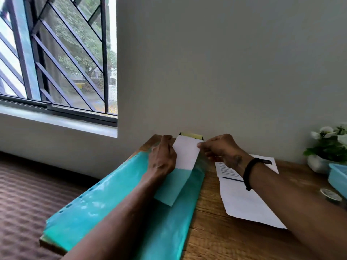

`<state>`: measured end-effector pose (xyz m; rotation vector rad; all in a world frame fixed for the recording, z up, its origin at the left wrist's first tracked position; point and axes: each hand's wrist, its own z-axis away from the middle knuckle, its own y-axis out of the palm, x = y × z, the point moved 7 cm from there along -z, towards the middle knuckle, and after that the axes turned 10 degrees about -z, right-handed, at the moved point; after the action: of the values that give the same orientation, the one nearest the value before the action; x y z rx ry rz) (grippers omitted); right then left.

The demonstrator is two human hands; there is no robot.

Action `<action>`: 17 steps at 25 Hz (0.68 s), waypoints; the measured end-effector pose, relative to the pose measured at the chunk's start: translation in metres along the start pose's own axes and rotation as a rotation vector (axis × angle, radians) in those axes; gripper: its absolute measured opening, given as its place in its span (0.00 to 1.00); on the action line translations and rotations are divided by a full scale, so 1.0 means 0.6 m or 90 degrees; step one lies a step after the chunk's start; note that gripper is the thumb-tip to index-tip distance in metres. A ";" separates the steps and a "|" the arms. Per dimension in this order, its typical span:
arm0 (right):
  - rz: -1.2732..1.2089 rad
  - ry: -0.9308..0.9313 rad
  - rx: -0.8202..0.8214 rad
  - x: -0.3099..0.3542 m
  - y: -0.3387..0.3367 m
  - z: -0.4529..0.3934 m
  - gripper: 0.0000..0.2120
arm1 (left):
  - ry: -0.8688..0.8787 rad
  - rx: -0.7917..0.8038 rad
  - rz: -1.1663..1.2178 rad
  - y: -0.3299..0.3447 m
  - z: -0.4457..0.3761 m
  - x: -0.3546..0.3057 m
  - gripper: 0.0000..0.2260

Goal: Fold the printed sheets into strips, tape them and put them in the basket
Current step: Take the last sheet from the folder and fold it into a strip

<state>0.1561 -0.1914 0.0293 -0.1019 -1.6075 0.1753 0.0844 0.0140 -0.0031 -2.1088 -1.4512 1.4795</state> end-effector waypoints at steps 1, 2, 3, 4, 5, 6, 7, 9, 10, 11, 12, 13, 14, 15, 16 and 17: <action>-0.015 0.009 0.012 -0.002 0.007 -0.001 0.13 | -0.008 0.008 0.008 0.003 0.002 0.002 0.15; -0.027 0.010 0.019 -0.003 0.012 -0.002 0.12 | -0.020 0.010 0.020 0.006 0.004 0.003 0.13; -0.032 0.007 0.023 -0.002 0.017 -0.003 0.12 | -0.030 0.006 0.030 0.006 0.003 0.003 0.13; -0.034 0.007 0.025 -0.002 0.022 -0.005 0.11 | -0.041 0.000 0.036 0.007 0.000 0.002 0.14; -0.034 0.010 0.024 -0.003 0.026 -0.008 0.08 | -0.052 0.000 0.043 0.010 -0.005 0.001 0.15; -0.030 0.010 0.021 -0.002 0.030 -0.011 0.07 | -0.065 0.003 0.048 0.014 -0.009 0.000 0.15; -0.024 -0.001 0.015 0.000 0.034 -0.017 0.06 | -0.075 0.006 0.054 0.018 -0.015 -0.002 0.16; -0.001 -0.067 -0.021 0.015 0.033 -0.035 0.08 | -0.092 0.002 0.077 0.025 -0.029 -0.002 0.15; 0.015 -0.115 -0.040 0.029 0.032 -0.042 0.09 | -0.100 -0.003 0.096 0.028 -0.038 0.000 0.15; 0.034 -0.158 -0.049 0.042 0.034 -0.051 0.10 | -0.103 -0.007 0.115 0.028 -0.043 0.002 0.15; 0.051 -0.192 -0.049 0.054 0.038 -0.058 0.10 | -0.109 -0.011 0.132 0.027 -0.046 0.004 0.15; 0.069 -0.216 -0.044 0.066 0.045 -0.066 0.11 | -0.113 -0.018 0.141 0.026 -0.050 0.006 0.15; 0.081 -0.224 -0.041 0.074 0.051 -0.074 0.11 | -0.119 -0.024 0.141 0.025 -0.052 0.007 0.16; 0.078 -0.218 -0.041 0.077 0.054 -0.083 0.11 | -0.121 -0.032 0.134 0.025 -0.055 0.009 0.16; 0.062 -0.202 -0.042 0.076 0.059 -0.093 0.11 | -0.120 -0.039 0.123 0.024 -0.058 0.011 0.16; 0.043 -0.184 -0.046 0.073 0.059 -0.102 0.10 | -0.118 -0.038 0.113 0.024 -0.058 0.010 0.16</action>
<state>0.2137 -0.1458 0.0682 -0.1937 -1.9010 0.1915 0.1210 0.0241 0.0012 -2.2389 -1.4147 1.7582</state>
